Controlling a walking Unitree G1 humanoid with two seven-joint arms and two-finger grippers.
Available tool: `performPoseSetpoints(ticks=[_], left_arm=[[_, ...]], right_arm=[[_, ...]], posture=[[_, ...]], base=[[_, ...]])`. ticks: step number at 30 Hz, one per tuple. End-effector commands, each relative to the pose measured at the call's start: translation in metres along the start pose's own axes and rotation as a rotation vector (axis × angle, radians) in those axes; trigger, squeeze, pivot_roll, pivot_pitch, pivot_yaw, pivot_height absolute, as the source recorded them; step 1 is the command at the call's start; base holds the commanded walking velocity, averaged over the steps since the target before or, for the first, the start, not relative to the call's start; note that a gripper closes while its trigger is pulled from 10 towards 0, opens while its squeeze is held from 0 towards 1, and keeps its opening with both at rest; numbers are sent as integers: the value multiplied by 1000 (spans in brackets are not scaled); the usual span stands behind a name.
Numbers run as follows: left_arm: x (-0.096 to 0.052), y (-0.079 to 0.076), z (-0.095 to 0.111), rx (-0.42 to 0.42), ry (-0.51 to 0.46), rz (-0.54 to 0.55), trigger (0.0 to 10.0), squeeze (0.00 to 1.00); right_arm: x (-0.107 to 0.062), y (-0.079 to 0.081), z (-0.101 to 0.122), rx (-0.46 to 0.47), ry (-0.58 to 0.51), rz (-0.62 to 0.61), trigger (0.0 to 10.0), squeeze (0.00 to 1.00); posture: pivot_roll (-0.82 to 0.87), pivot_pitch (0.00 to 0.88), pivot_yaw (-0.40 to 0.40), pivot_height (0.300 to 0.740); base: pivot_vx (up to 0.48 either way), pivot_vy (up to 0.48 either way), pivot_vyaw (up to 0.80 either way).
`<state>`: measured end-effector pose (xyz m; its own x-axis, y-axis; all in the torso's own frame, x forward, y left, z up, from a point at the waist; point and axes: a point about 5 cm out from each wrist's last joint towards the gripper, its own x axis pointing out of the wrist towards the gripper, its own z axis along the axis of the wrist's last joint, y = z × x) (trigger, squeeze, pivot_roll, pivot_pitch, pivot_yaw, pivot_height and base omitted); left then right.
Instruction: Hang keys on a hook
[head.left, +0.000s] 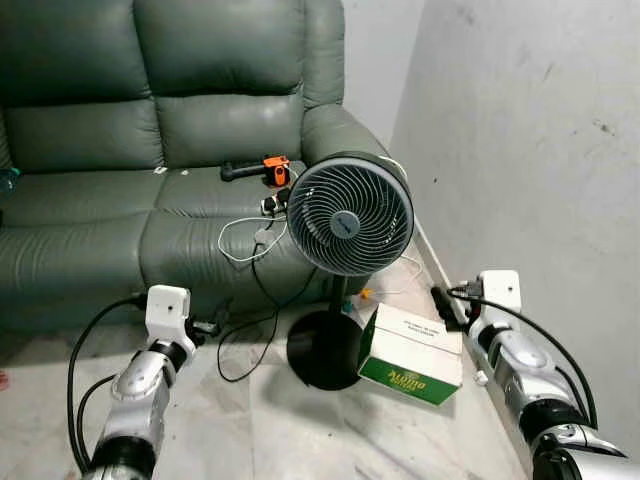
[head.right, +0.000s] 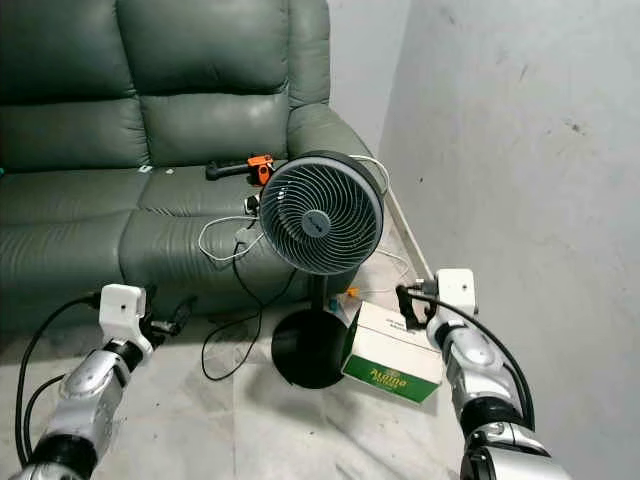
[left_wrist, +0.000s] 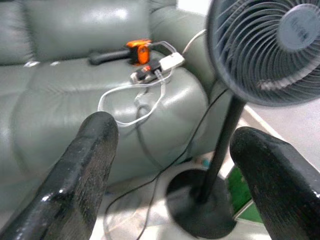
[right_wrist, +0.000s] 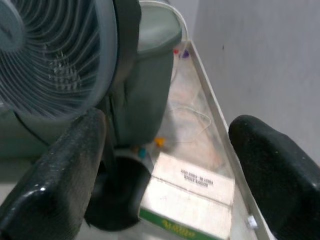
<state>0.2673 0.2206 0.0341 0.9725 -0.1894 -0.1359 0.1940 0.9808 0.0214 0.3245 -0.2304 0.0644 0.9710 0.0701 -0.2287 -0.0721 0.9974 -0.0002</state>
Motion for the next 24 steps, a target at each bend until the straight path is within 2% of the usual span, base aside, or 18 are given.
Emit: performPoseSetpoints(ticks=[1,4,7,10,11,12,14,16,18,21,24], left_arm=[[-5,1,10,73,-42,-9,10000,0],[-17,3,16,118,-59,-17,10000,0],[-27,-2,27,125,-86,-28,10000,0],[-32,-7,34,117,-100,-29,10000,0],[-39,-17,42,102,-133,-57,10000,0],[-41,-20,46,108,-149,-55,10000,0],[-47,-26,50,54,-164,-58,10000,0],[-49,-29,50,80,-168,-48,10000,0],[-58,-34,46,66,-155,-19,10000,0],[-68,-35,38,24,-124,36,10000,0],[-78,-33,30,26,-99,89,10000,0]], right_arm=[[-4,-3,8,1,-28,18,10000,0],[-10,-3,16,17,-49,55,10000,0],[-21,3,31,-3,-84,132,10000,0],[-30,6,37,-9,-86,160,10000,0],[-43,14,42,-31,-87,215,10000,0],[-48,18,43,-40,-84,237,10000,0],[-58,26,45,-44,-73,266,10000,0],[-61,30,46,-47,-81,276,10000,0],[-67,36,47,-71,-109,294,10000,0],[-72,33,46,-65,-132,239,10000,0],[-79,26,38,-16,-120,175,10000,0]], posture=[[20,0,-63,740],[20,0,-60,740],[20,0,-49,740],[17,0,-42,740],[13,0,-36,740],[13,0,-36,740],[11,0,-33,740],[12,0,-32,740],[13,0,-28,740],[19,0,-28,740],[14,0,-30,740]], base=[[0,0,0],[0,0,0],[0,0,0],[0,0,0],[0,0,0],[0,0,0],[0,0,0],[0,0,0],[0,0,0],[0,0,0],[0,0,0]])
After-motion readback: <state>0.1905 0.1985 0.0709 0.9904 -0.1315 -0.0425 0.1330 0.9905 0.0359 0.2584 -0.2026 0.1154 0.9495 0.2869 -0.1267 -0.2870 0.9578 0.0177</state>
